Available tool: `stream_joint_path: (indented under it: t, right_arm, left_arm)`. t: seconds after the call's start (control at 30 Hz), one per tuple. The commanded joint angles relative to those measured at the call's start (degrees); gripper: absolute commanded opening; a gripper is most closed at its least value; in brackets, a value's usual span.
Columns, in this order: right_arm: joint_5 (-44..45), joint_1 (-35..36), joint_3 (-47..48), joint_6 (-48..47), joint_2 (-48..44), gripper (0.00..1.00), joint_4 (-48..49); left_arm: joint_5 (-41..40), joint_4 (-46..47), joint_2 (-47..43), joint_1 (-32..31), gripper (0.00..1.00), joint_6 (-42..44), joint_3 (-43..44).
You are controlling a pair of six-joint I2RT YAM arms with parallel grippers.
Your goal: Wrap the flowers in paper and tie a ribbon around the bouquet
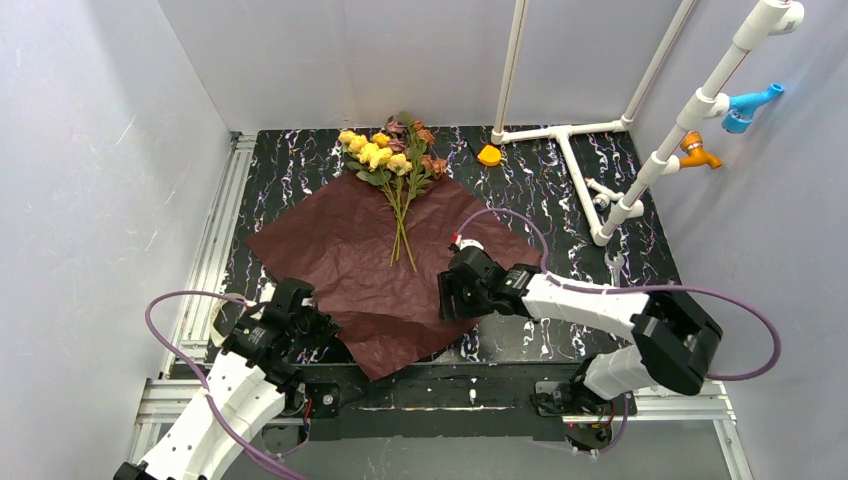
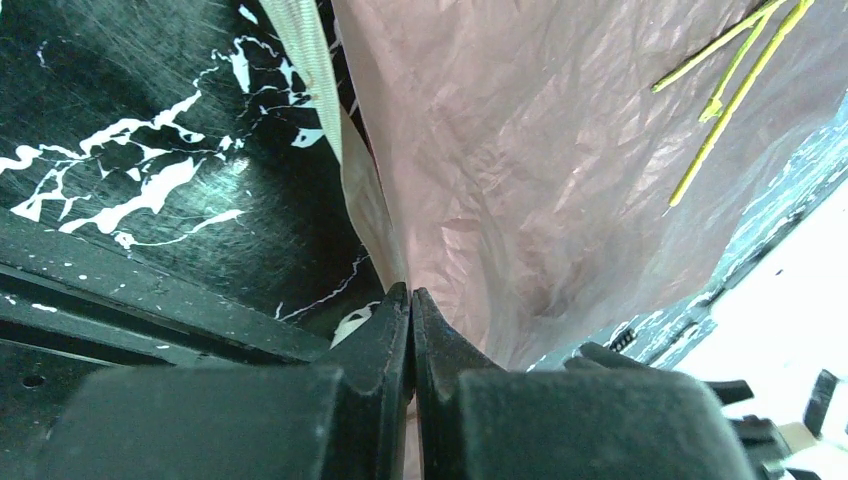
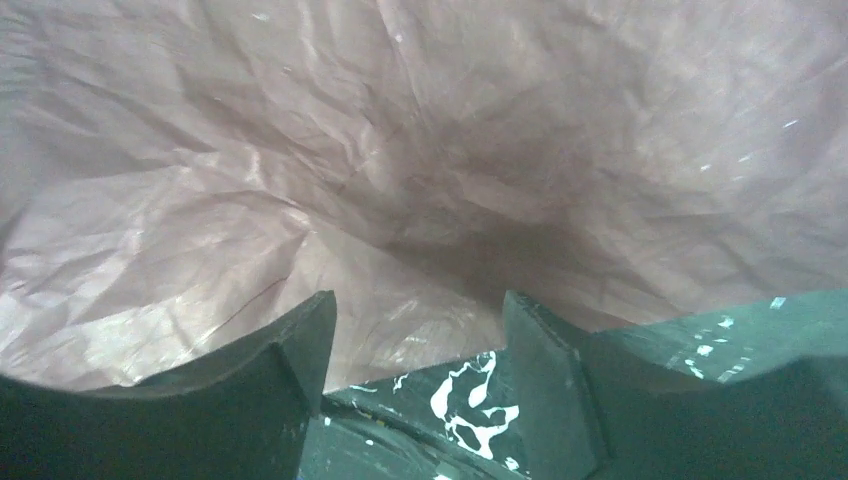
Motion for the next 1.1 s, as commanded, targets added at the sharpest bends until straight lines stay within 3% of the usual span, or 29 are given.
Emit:
stream_joint_path:
  t: [0.0,0.17,0.4,0.53,0.73,1.07]
  right_arm:
    - [4.95,-0.34,5.34,-3.63,-6.99,0.74,-5.38]
    - [5.51,-0.28,5.86,-8.62,-14.51,0.79,-5.22]
    - [-7.92,-0.13,-0.24,-23.27,-22.48,0.94,2.18]
    - [-9.28,0.33,-2.30,-27.31,-23.05,0.97,6.44]
    - [-11.14,0.33,-3.42,-31.03,-18.80,0.96,15.99]
    - [-10.54,0.35,1.65,-32.48,-4.61,0.89,19.96]
  left_arm:
    - [-1.49,0.68,3.58,-0.25,0.00,-2.06,3.64]
    - [-1.55,2.30,10.29,-0.17,0.00,-1.83,7.49]
    - [-2.22,2.65,16.44,0.54,0.00,-0.74,12.65]
    - [-1.78,3.57,19.04,1.00,0.00,0.04,14.06]
    - [-1.04,6.31,21.64,1.89,0.00,0.74,13.76]
    - [-0.74,8.41,24.22,3.47,0.00,3.58,14.60]
